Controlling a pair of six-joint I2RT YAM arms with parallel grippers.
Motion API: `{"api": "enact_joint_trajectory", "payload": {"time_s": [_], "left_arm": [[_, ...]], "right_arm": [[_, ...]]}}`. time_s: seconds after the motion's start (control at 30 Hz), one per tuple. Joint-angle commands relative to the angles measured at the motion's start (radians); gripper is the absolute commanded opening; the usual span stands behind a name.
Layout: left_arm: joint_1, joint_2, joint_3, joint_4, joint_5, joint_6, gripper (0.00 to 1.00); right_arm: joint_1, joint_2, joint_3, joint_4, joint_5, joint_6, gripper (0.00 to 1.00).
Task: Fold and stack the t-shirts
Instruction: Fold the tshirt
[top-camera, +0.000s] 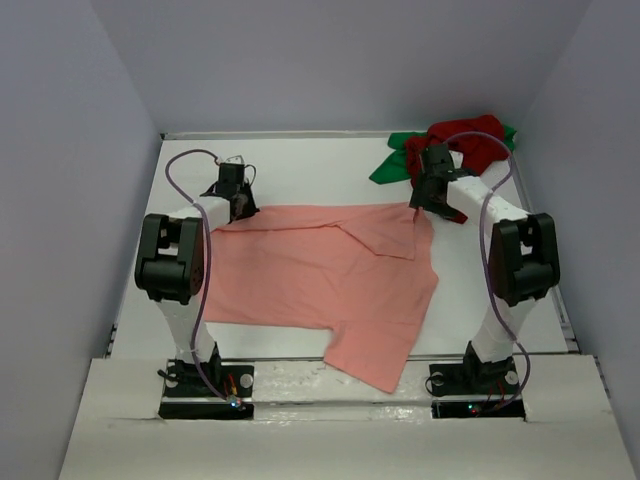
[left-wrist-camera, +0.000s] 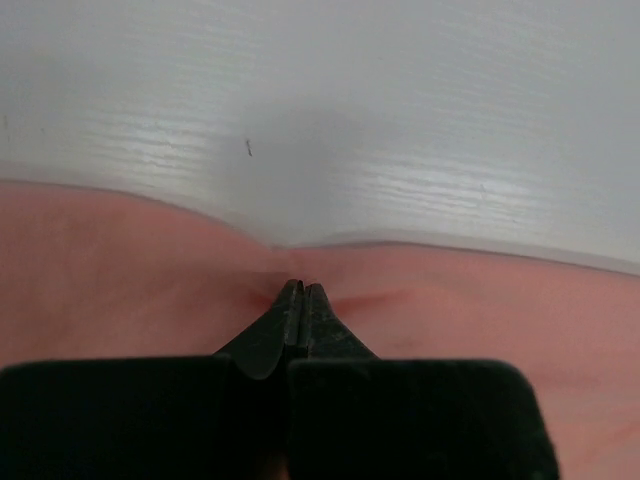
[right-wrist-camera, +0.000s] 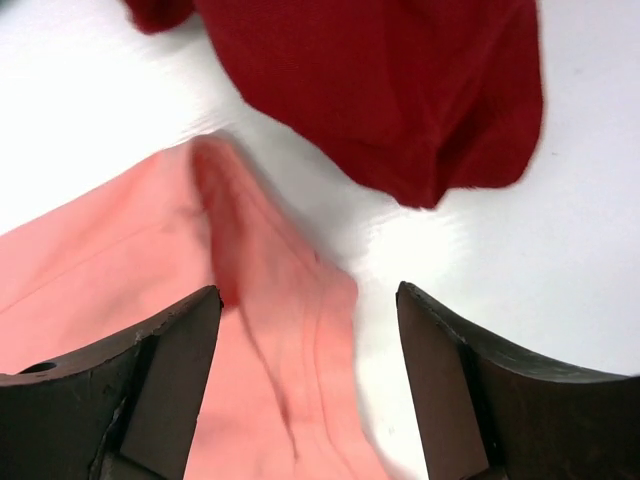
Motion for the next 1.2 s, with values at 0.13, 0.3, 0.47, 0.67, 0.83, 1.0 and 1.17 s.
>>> {"api": "enact_joint_trajectory", "payload": {"time_s": [0.13,0.3,0.47,0.67,0.83,1.0,1.17], "left_arm": [[-0.149,-0.186,-0.006,0.010,-0.028,-0.038,0.00],[-0.259,-0.174,0.013,0.049,0.011,-0.009,0.00],[-0.357,-0.096,0.063,0.087,0.104,0.071,0.00],[-0.387,-0.036,0.088,0.128,0.156,0.105,0.00],[-0.388,0.015,0.094,0.194,0.255,0.099,0.00],[-0.388,0.070,0.108,0.231,0.343,0.079,0.00],[-0.388,0.112,0.138,0.242,0.395,0.064,0.00]], "right_arm": [[0.082,-0.325,-0.089,0.065,-0.149,-0.047,0.73],[0.206,-0.390,-0.199,0.088,-0.219,-0.085,0.68],[0.283,-0.387,-0.305,0.125,-0.212,-0.052,0.67],[0.283,-0.574,-0.534,0.326,-0.367,0.065,0.66],[0.283,-0.688,-0.736,0.580,-0.474,0.166,0.65],[0.283,-0.590,-0.741,0.632,-0.509,0.154,0.63],[0.283,-0.511,-0.755,0.685,-0.525,0.165,0.62]]}}
